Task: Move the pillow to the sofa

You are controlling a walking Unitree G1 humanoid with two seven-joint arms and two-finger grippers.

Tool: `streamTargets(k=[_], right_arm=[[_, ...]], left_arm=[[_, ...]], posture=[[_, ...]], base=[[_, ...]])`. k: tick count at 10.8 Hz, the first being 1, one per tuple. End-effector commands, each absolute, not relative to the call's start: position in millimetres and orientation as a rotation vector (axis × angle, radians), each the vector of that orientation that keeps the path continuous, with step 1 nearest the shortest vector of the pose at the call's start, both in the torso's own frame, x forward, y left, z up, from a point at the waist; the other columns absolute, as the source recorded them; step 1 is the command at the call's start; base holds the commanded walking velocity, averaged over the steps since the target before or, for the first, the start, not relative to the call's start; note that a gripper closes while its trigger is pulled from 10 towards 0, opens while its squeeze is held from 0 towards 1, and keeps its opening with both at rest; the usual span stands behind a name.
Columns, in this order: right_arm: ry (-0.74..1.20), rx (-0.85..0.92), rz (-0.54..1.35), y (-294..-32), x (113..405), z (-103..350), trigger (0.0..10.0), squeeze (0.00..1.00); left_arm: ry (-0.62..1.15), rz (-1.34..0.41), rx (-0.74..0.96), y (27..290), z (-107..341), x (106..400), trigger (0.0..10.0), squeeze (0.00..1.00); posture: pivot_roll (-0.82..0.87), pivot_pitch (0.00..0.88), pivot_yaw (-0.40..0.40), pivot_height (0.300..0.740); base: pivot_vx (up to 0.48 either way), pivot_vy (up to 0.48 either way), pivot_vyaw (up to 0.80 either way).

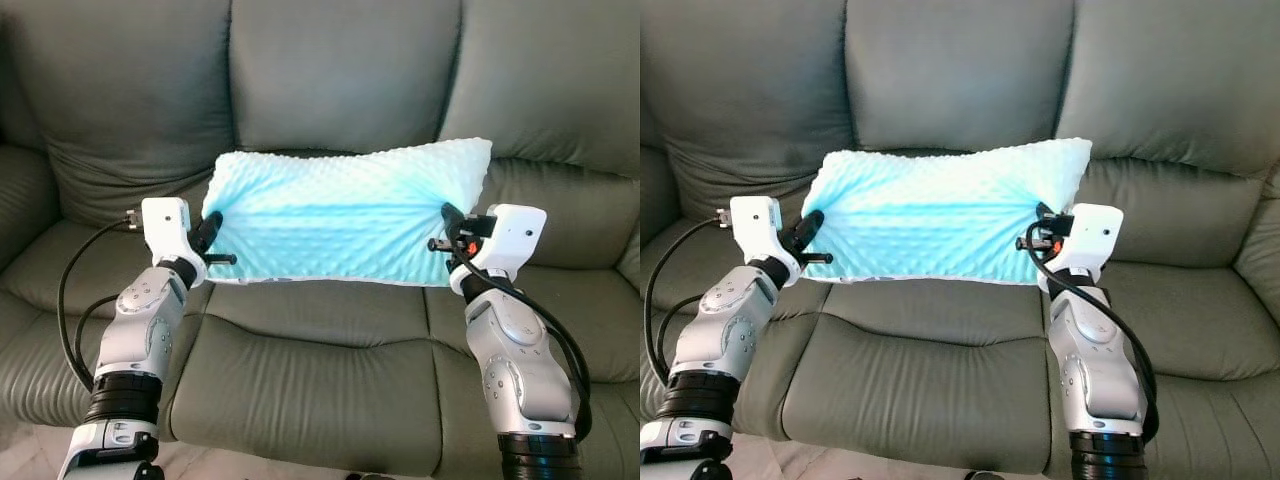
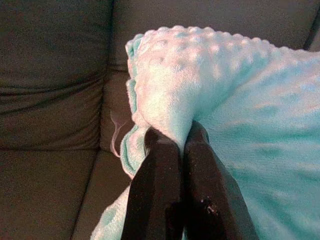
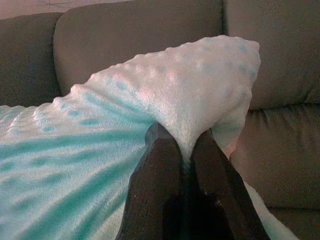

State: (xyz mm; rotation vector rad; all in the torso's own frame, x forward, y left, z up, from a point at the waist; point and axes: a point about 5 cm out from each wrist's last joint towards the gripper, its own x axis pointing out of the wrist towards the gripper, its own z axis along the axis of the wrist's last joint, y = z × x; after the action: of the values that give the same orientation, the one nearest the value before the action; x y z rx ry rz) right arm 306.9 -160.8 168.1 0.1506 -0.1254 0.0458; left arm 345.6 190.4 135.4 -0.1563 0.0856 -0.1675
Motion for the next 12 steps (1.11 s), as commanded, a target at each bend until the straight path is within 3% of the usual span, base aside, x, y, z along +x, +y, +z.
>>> streamTargets(k=[1, 8, 12], right_arm=[[-0.137, 0.155, 0.025, -164, 306, 171, 10.0, 0.0], [0.02, 0.223, -0.016, -171, 304, 139, 10.0, 0.0], [0.117, 0.232, -0.032, -170, 297, 118, 10.0, 0.0]], left_arm=[[0.118, -0.169, -0.143, 193, 133, 346, 10.0, 0.0], [0.173, -0.214, -0.034, 191, 104, 348, 10.0, 0.0], [0.153, -0.278, 0.008, 167, 109, 366, 10.0, 0.0]], posture=[[-0.17, 0.125, 0.024, 0.74], [-0.17, 0.137, 0.031, 0.74], [-0.19, 0.134, 0.033, 0.74]], base=[[0.0, 0.0, 0.0], [0.0, 0.0, 0.0], [0.0, 0.0, 0.0]])
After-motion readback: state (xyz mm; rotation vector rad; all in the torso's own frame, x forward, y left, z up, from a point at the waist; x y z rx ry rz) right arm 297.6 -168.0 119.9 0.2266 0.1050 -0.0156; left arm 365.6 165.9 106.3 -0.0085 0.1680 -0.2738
